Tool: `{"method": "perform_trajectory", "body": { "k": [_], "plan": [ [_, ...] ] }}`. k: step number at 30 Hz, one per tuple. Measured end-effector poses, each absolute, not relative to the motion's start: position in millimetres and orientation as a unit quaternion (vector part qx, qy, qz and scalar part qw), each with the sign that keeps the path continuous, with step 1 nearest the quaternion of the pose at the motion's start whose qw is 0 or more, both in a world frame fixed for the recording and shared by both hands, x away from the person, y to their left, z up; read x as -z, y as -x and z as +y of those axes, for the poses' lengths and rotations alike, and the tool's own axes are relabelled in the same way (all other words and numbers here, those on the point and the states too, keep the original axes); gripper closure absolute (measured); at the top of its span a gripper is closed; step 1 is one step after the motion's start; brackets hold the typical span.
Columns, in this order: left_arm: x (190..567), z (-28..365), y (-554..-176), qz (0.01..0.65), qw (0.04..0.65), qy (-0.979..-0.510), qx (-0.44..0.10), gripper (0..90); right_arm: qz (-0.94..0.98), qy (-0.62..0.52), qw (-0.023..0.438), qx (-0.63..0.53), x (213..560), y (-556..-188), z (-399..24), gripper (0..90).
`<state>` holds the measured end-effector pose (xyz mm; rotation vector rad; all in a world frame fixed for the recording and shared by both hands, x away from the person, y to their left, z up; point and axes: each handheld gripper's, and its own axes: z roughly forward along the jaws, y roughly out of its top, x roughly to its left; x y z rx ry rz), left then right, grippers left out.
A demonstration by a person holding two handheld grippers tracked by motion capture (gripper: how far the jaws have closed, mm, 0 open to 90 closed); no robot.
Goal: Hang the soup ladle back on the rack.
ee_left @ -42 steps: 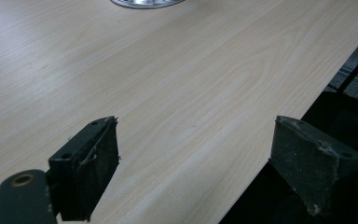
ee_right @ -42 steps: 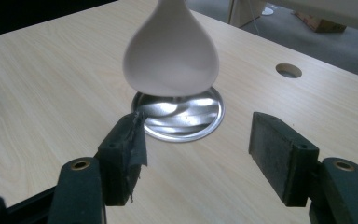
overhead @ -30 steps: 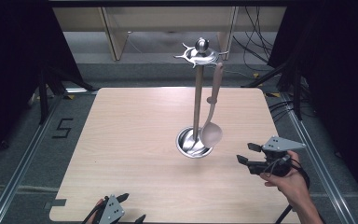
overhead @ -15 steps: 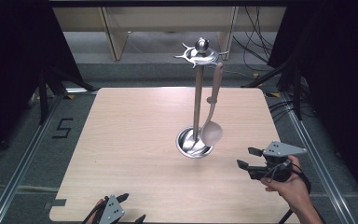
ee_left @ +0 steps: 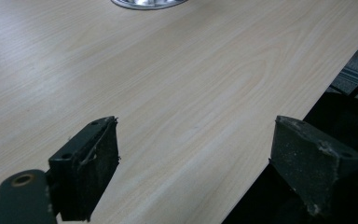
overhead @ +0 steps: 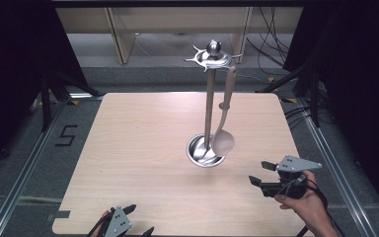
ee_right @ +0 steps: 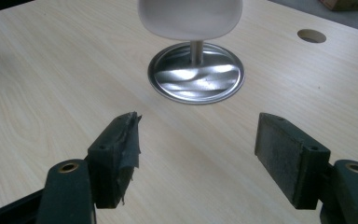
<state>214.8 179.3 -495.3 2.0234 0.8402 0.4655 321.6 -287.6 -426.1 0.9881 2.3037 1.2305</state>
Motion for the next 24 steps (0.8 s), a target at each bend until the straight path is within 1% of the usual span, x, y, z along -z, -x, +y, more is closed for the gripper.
{"method": "perform_trajectory", "body": {
  "k": [3,4,6,7,8,9,16,18,24],
  "plan": [
    [495,179,-215,0.337,0.436,-0.813,-0.187,14.7,0.815,-0.344,0.176,-0.432,430,-321,-288,31.3],
    [495,179,-215,0.337,0.436,-0.813,-0.187,14.7,0.814,-0.353,0.165,-0.431,431,-319,-287,31.2],
    [495,179,-215,0.337,0.436,-0.813,-0.187,14.7,0.817,-0.346,0.17,-0.429,432,-319,-287,31.0],
    [495,179,-215,0.337,0.435,-0.814,-0.187,14.7,0.816,-0.351,0.165,-0.429,433,-318,-286,31.0],
    [495,179,-215,0.337,0.436,-0.813,-0.187,14.7,0.817,-0.343,0.171,-0.431,433,-318,-287,30.8],
    [495,179,-215,0.339,0.439,-0.811,-0.186,14.7,0.82,-0.343,0.165,-0.428,434,-318,-287,30.7],
    [495,179,-215,0.336,0.436,-0.814,-0.188,14.8,0.827,-0.336,0.161,-0.42,444,-316,-288,30.4],
    [495,179,-215,0.337,0.435,-0.813,-0.187,14.7,0.821,-0.354,0.155,-0.422,445,-313,-288,30.3],
    [495,179,-215,0.335,0.434,-0.815,-0.19,14.7,0.823,-0.35,0.16,-0.419,450,-313,-291,30.3]
  ]
}}
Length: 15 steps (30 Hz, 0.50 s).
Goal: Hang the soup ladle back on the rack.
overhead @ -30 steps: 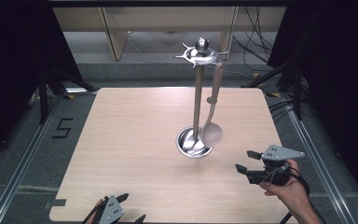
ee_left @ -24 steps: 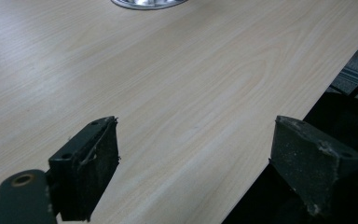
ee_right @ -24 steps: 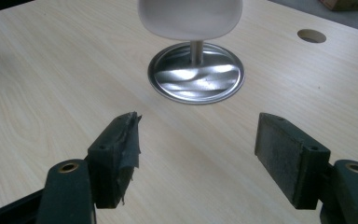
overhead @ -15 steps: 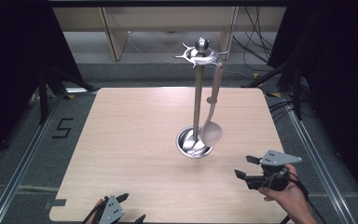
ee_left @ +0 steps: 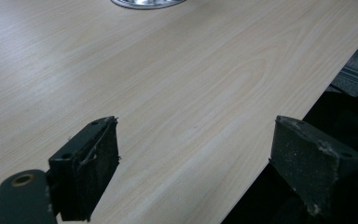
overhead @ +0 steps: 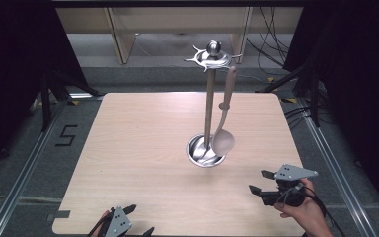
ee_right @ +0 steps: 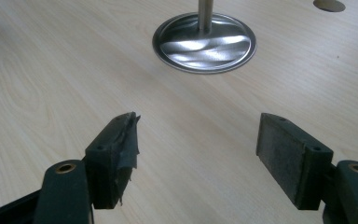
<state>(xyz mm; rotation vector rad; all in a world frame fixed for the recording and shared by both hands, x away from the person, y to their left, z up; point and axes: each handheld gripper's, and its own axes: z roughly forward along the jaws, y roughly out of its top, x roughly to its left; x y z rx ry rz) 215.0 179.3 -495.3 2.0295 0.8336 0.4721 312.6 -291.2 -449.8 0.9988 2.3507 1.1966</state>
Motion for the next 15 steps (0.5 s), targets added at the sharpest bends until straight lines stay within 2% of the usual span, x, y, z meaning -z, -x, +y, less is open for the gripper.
{"method": "perform_trajectory", "body": {
  "k": [15],
  "plan": [
    [496,179,-215,0.332,0.435,-0.815,-0.192,14.7,0.831,-0.346,0.142,-0.412,461,-306,-290,30.3]
  ]
}}
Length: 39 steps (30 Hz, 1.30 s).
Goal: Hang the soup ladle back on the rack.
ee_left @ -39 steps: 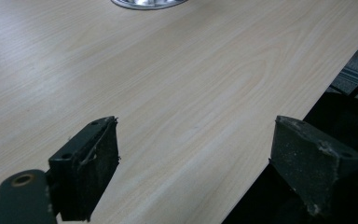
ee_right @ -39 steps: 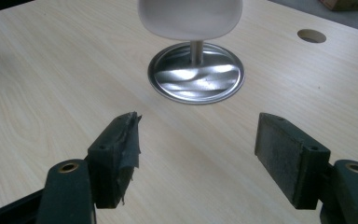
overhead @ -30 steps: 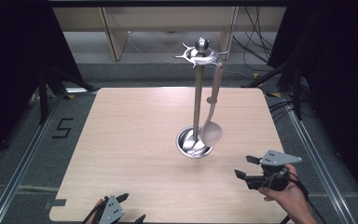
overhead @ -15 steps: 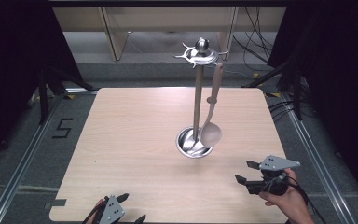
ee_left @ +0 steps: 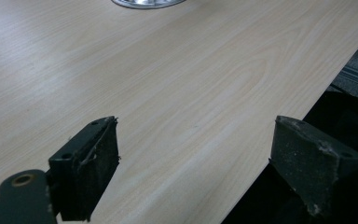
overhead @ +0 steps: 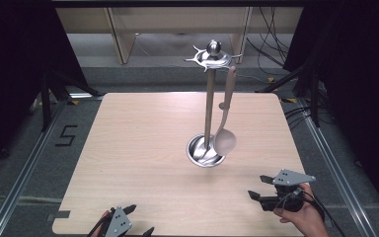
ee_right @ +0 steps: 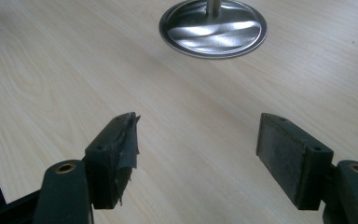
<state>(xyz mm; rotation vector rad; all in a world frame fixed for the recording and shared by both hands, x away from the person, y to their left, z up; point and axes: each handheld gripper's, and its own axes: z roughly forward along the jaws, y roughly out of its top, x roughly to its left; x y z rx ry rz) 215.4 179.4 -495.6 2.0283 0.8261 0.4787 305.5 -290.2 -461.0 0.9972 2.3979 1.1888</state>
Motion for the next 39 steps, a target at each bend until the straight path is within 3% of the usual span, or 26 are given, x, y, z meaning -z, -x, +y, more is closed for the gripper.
{"method": "perform_trajectory", "body": {
  "k": [39],
  "plan": [
    [498,178,-215,0.341,0.433,-0.813,-0.186,14.8,0.819,-0.354,0.194,-0.407,485,-261,-289,29.6]
  ]
}}
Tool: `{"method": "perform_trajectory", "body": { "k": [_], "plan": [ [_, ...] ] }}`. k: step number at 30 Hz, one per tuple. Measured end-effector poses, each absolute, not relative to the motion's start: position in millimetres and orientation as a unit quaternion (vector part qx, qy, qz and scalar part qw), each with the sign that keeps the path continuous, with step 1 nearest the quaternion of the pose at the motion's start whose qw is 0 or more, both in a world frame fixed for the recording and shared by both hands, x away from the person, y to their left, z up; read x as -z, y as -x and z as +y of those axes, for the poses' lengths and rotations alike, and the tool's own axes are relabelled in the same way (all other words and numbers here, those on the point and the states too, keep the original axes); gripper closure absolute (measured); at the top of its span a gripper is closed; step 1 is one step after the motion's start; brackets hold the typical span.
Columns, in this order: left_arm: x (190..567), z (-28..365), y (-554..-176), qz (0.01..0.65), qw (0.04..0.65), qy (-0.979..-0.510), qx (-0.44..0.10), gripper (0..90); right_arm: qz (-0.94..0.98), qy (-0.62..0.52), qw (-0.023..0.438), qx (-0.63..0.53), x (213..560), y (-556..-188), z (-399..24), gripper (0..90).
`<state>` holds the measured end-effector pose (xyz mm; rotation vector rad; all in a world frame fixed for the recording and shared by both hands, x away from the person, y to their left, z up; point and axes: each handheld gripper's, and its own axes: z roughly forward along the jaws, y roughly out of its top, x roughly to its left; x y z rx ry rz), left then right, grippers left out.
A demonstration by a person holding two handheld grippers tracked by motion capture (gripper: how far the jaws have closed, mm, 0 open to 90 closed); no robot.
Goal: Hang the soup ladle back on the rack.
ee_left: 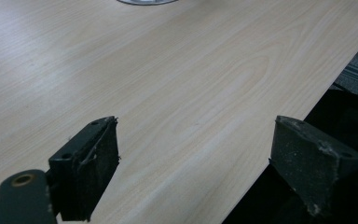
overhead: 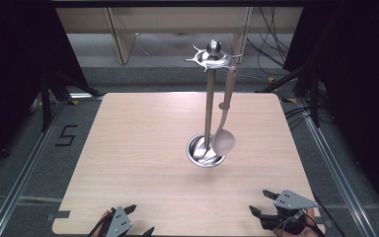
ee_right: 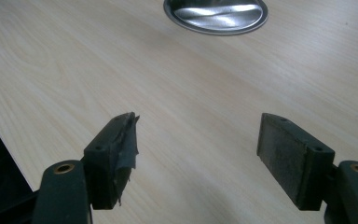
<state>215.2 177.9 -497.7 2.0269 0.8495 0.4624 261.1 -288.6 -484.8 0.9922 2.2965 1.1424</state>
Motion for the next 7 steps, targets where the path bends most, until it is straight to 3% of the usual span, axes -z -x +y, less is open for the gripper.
{"method": "perform_trajectory", "body": {
  "k": [7],
  "plan": [
    [497.1,178.6,-215.5,0.336,0.427,-0.818,-0.188,14.8,0.819,-0.354,0.194,-0.408,485.6,-261.6,-288.9,29.6]
  ]
}}
